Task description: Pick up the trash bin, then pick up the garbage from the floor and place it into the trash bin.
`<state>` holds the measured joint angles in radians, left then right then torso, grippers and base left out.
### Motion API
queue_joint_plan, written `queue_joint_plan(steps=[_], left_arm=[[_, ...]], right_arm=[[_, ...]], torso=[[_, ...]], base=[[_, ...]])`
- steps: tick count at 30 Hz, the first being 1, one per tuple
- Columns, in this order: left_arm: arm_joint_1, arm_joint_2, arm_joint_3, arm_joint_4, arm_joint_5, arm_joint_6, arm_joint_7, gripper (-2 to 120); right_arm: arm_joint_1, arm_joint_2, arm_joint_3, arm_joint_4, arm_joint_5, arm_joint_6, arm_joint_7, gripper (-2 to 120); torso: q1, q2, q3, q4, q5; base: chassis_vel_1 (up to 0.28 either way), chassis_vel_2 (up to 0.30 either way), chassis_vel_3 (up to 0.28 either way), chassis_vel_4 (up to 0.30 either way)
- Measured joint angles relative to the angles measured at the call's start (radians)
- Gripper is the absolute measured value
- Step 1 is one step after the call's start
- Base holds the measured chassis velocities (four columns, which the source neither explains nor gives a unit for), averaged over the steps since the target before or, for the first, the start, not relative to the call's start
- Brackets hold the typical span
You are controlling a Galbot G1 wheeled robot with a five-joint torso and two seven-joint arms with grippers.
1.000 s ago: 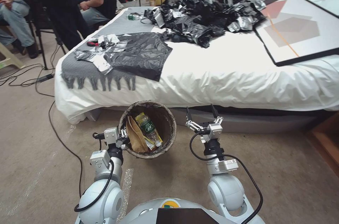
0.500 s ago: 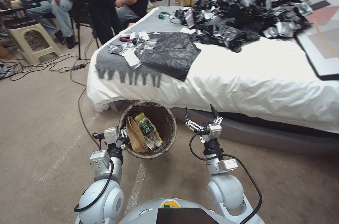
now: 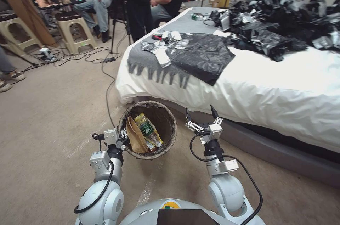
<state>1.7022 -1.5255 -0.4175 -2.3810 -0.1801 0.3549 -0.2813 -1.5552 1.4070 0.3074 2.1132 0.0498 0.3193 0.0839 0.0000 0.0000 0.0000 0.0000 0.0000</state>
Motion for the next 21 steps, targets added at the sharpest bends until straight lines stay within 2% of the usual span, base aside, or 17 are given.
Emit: queue_joint_plan(steps=[21], left_arm=[[0.003,-0.001,0.000,-0.004,0.001,-0.001,0.003,5]], right_arm=[[0.004,0.000,-0.007,-0.001,0.005,0.002,-0.007,100]], torso=[[0.000,0.000,0.000,0.0001,0.0000]], base=[[0.124,0.115,0.122,0.125]])
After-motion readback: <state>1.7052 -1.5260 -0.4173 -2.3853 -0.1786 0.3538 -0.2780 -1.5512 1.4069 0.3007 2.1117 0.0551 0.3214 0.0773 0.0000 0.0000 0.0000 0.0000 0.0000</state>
